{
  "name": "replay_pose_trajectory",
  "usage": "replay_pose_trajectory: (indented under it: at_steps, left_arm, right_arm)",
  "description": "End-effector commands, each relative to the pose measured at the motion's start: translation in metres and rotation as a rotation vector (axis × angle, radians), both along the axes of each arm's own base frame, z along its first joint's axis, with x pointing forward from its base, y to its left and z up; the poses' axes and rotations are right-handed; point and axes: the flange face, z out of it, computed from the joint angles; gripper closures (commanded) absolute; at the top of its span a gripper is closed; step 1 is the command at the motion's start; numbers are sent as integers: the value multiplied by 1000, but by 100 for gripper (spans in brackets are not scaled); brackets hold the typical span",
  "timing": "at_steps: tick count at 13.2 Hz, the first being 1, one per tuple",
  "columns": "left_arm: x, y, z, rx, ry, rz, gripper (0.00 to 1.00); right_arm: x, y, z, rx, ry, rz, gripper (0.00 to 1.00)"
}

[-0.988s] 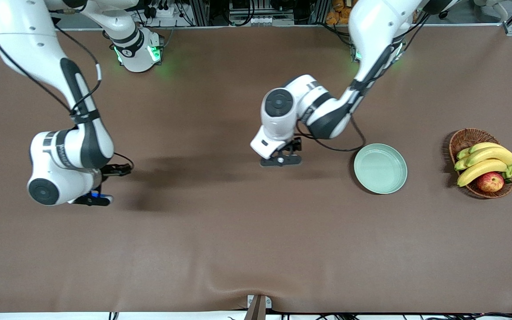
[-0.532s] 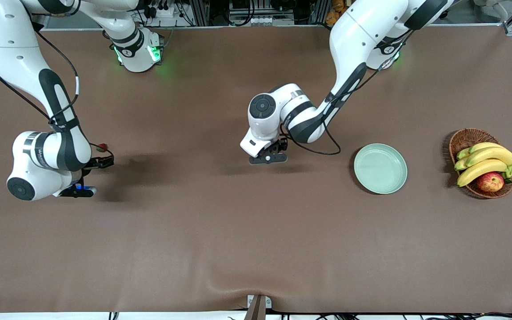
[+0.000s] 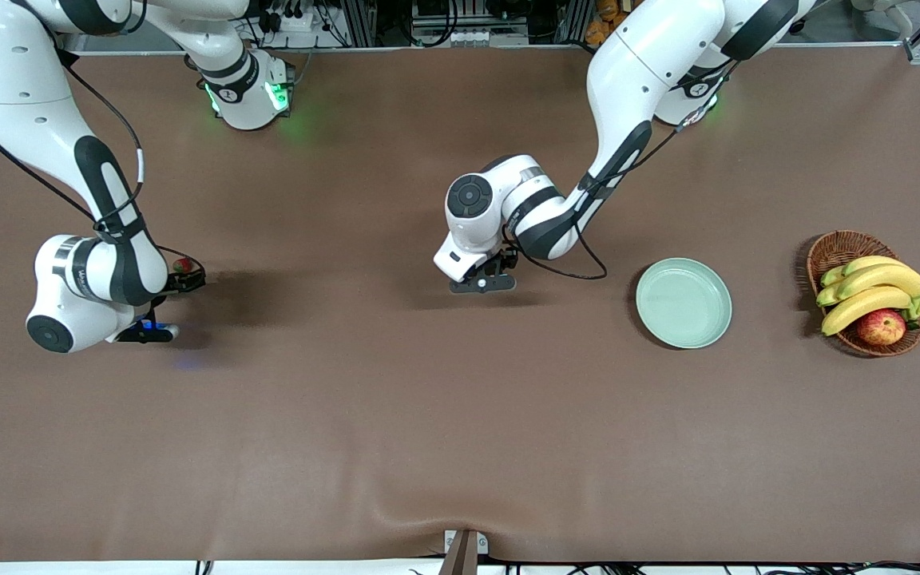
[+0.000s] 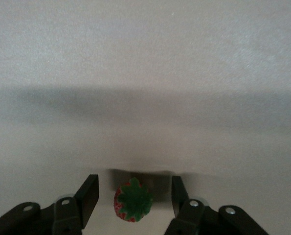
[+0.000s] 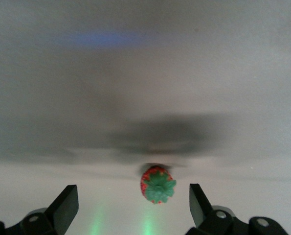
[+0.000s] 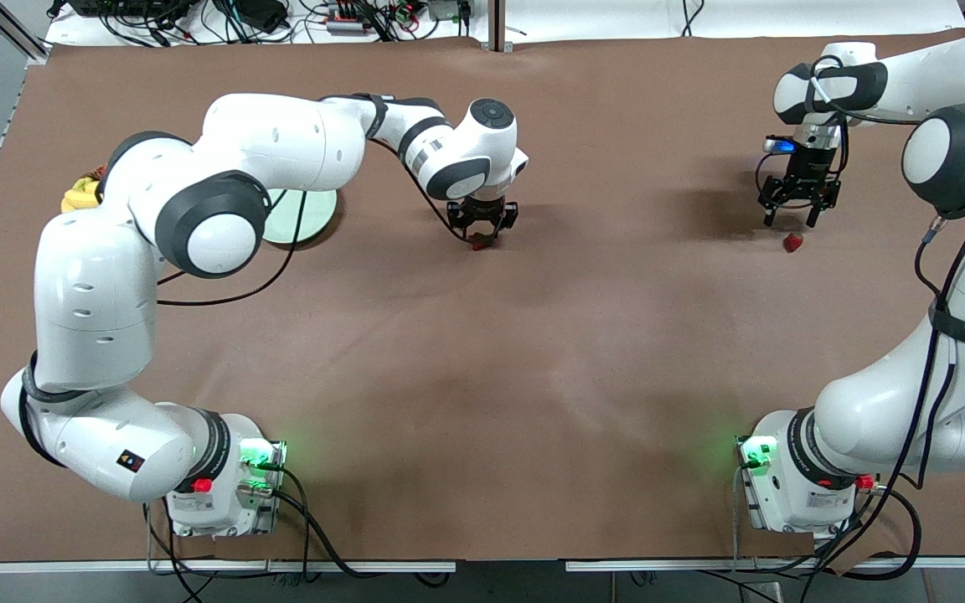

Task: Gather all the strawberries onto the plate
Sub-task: 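Carry the strawberry onto the green plate with the left gripper and release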

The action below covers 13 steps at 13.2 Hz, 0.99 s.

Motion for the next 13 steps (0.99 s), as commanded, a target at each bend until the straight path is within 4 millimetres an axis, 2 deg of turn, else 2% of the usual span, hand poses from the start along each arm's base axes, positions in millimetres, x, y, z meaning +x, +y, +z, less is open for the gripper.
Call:
replay_pose_trajectory:
  at_steps: [1,3,4,5,6,7,8,9,10,11,13]
  left_arm:
    - [-8,2,-1,21,-21,-10,39]
    - [-8,2,-2,20,-19,-8,46]
    - [-9,2,-2,20,-19,-9,53]
    - [-8,2,-2,20,-19,-7,63]
    - [-7,3,-1,19,-19,-6,78]
    - [-1,6,3,15,-24,2,93]
    - [3,7,11,5,-31,8,100]
    - [19,19,25,-3,-41,27,100]
    - [41,39,46,-15,-63,66,100]
    - [52,50,68,-38,-68,77,100]
    - [88,98,107,-38,-69,161,100]
  right_arm:
    - [-8,-9,-6,7,11,24,0]
    - [-9,-10,-9,6,13,23,4]
    - [-10,-11,-13,6,19,22,7]
    - [-10,-12,-13,4,18,22,11]
    - [-11,-14,-13,6,19,22,14]
    - [-11,-15,-13,11,21,30,27]
    - [-12,-17,-14,15,25,35,34]
    - [-12,-17,-14,16,27,35,41]
    - [-13,-17,-15,17,28,36,51]
    - [-13,-18,-15,21,28,41,65]
    - [-11,-18,-15,47,20,76,85]
